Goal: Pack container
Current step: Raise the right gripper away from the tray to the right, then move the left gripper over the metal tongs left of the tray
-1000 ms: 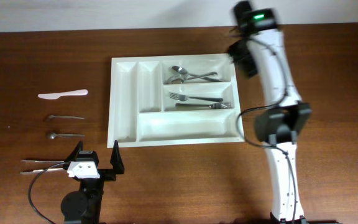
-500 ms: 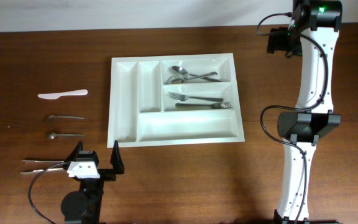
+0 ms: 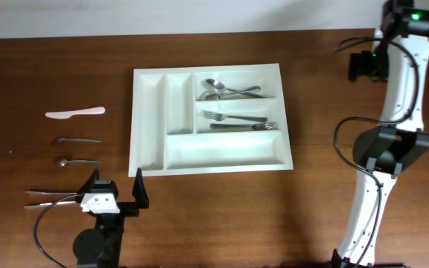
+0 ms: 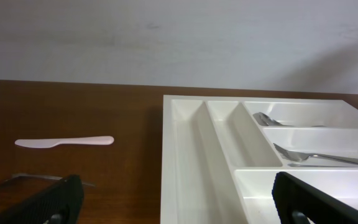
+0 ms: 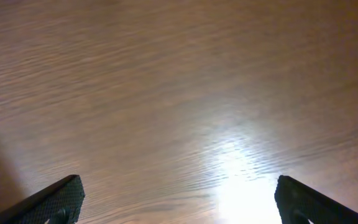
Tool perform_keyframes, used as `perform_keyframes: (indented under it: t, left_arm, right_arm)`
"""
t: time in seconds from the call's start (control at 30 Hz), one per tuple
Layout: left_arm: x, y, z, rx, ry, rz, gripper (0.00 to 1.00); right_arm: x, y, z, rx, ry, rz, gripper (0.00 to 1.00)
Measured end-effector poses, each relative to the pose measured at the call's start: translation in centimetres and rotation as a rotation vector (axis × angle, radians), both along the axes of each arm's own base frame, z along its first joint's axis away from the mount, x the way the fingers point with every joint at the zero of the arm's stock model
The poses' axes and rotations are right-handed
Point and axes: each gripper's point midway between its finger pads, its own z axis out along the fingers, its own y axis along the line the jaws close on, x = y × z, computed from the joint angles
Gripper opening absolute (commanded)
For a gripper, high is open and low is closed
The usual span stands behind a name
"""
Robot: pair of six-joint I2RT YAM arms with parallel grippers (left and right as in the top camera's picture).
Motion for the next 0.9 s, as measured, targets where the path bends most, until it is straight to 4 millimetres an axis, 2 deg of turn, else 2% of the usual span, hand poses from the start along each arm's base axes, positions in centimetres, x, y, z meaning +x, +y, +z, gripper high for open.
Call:
perform_keyframes:
  t: [0.2, 0.7, 0.8, 0.9]
  left_arm:
    - [0.0, 0.0, 0.0, 0.000, 0.000, 0.000, 0.99]
    - [-0.2, -1.1, 0.3, -0.026, 0.015, -0.064, 0.99]
    - [-0.7, 0.2, 0.8, -0.046, 0.097, 0.005, 0.99]
    - [-1.5, 2.2, 3.9, -0.064, 0.167, 0.110, 0.99]
  right_arm:
    - [0.0, -1.9, 0.0, 0.036, -0.037, -0.043, 0.99]
    - [0.1, -1.7, -0.1, 0.108, -0.060, -0.052, 0.99]
    - [0.1, -1.6, -0.1, 0.111, -0.061, -0.051, 0.99]
    - [0.1, -1.6, -0.1, 0.112, -0.061, -0.051, 0.99]
